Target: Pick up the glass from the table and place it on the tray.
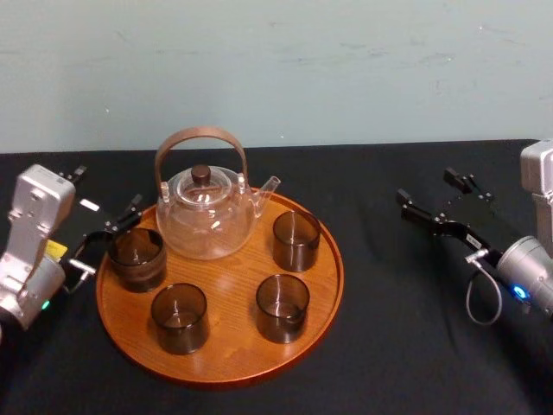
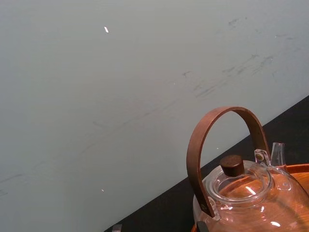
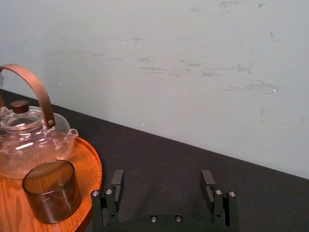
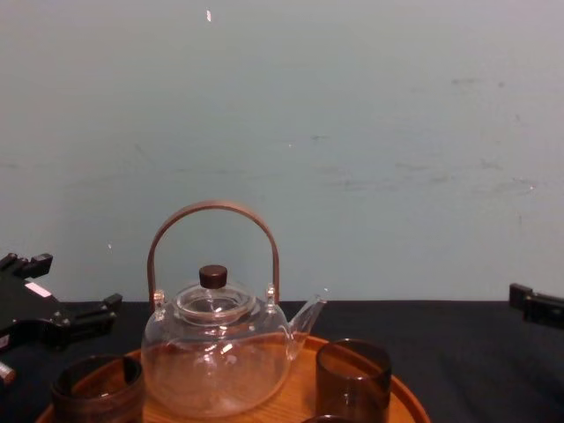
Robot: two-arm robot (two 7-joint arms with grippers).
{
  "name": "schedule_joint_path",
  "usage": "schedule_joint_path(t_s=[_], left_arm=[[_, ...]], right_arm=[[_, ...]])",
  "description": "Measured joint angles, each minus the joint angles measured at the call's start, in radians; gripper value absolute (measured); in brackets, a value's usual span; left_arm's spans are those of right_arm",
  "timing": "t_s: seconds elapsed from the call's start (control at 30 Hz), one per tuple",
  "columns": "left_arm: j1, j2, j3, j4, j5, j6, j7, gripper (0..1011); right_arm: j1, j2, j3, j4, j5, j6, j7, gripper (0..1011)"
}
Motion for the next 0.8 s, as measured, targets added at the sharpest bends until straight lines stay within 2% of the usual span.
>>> schedule_joint_path(t_s=[0.23, 0.43, 0.8], left_arm=[[0.0, 0.0, 0.0, 0.0, 0.0, 0.0, 0.0, 1001], [0.0, 0.0, 0.0, 0.0, 0.0, 0.0, 0.0, 1001], [0.0, 0.0, 0.0, 0.0, 0.0, 0.0, 0.0, 1001]], right_arm=[[0.017, -0.031, -0.008, 0.057, -0.037, -0.034, 0.009, 1002], [0.027, -0.044, -0.01, 0.087, -0.056, -0.041, 0.027, 1002], [0.029, -0.049, -0.008, 0.094, -0.065, -0.041, 0.033, 1002]])
